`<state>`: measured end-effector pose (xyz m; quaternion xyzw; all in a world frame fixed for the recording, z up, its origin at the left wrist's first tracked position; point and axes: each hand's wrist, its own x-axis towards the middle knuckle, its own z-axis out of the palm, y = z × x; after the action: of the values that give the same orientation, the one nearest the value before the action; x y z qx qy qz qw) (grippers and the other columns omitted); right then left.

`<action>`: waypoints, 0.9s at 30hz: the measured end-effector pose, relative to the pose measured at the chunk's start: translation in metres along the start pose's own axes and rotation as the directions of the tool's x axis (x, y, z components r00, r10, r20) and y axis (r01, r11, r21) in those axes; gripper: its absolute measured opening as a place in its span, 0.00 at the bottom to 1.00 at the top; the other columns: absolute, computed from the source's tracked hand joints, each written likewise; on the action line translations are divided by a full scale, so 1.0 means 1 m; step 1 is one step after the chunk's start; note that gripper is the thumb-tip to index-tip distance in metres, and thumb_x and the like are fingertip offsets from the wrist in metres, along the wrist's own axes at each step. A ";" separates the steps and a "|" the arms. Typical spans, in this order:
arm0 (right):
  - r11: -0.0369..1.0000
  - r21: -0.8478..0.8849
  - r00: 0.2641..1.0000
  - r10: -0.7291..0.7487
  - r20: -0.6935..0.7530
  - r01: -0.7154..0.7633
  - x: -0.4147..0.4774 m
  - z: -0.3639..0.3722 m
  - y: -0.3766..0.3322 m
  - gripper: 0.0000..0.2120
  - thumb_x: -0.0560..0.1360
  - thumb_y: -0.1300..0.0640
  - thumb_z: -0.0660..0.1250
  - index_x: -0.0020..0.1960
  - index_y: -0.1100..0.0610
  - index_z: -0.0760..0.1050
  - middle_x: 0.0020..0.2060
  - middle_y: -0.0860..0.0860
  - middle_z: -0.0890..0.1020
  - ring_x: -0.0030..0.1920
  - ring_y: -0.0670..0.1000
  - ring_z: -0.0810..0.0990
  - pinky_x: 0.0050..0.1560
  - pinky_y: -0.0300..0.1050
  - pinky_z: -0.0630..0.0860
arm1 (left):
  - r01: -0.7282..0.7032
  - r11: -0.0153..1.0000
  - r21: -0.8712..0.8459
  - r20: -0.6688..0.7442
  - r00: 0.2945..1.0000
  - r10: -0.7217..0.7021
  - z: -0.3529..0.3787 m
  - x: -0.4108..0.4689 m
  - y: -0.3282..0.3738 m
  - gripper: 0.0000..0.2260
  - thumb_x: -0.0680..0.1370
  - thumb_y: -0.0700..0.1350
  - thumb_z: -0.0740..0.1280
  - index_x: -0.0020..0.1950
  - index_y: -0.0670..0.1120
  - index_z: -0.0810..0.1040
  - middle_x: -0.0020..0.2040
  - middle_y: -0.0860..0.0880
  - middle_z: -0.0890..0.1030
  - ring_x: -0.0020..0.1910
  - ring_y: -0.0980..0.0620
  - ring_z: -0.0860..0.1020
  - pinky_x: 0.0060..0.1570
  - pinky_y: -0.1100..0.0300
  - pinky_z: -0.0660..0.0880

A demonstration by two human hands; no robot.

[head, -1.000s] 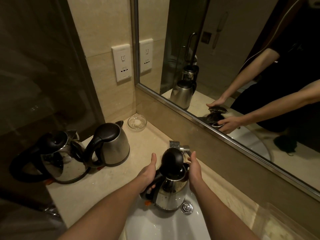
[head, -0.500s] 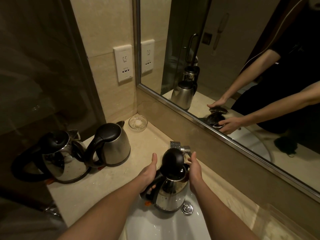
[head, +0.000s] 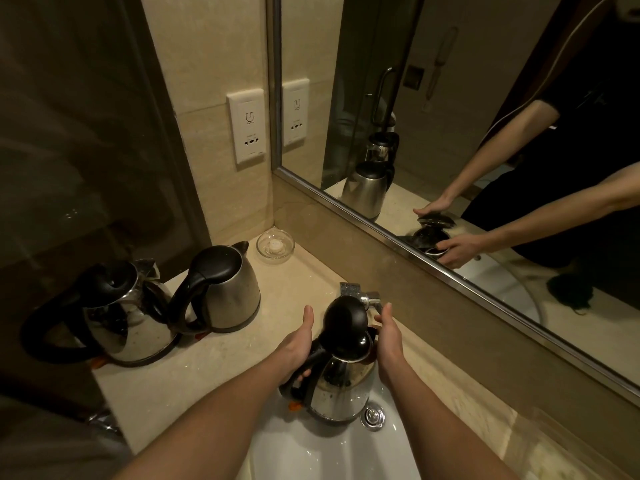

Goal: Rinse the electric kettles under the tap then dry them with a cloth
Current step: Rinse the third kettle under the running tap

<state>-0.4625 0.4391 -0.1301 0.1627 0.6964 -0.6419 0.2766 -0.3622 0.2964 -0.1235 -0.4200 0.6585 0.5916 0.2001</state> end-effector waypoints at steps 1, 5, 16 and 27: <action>1.000 -0.004 1.000 0.002 -0.006 -0.002 -0.001 0.001 0.000 0.34 0.80 0.32 0.49 0.74 0.55 0.66 0.57 0.55 0.77 0.62 0.61 0.74 0.67 0.66 0.68 | 0.003 1.000 0.003 -0.005 1.000 -0.003 0.000 0.000 0.000 0.41 0.66 0.81 0.38 0.29 0.46 0.68 0.26 0.47 0.71 0.25 0.50 0.71 0.38 0.57 0.71; 1.000 0.005 1.000 0.002 -0.013 -0.002 0.000 0.002 0.001 0.35 0.79 0.32 0.49 0.75 0.55 0.66 0.64 0.58 0.76 0.66 0.63 0.73 0.68 0.67 0.67 | 0.002 1.000 0.027 -0.011 1.000 -0.002 0.001 -0.001 0.001 0.41 0.57 0.83 0.38 0.26 0.46 0.67 0.25 0.47 0.71 0.24 0.50 0.70 0.37 0.57 0.71; 1.000 0.016 1.000 -0.010 -0.002 0.010 -0.005 0.000 -0.002 0.34 0.81 0.34 0.48 0.75 0.56 0.66 0.54 0.54 0.76 0.65 0.63 0.73 0.68 0.65 0.67 | 0.012 0.999 0.029 -0.016 1.000 -0.012 0.001 -0.001 0.002 0.42 0.60 0.83 0.38 0.31 0.45 0.68 0.25 0.47 0.72 0.25 0.50 0.71 0.36 0.58 0.72; 1.000 0.011 1.000 -0.013 -0.020 0.013 -0.004 0.001 -0.004 0.35 0.80 0.33 0.48 0.74 0.57 0.67 0.61 0.57 0.78 0.63 0.62 0.75 0.68 0.66 0.68 | 0.013 1.000 0.023 0.004 1.000 -0.013 0.002 0.000 0.001 0.41 0.68 0.80 0.38 0.28 0.45 0.68 0.25 0.47 0.71 0.25 0.50 0.71 0.36 0.58 0.71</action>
<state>-0.4613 0.4384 -0.1250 0.1661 0.6967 -0.6458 0.2645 -0.3634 0.2988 -0.1232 -0.4205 0.6623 0.5835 0.2100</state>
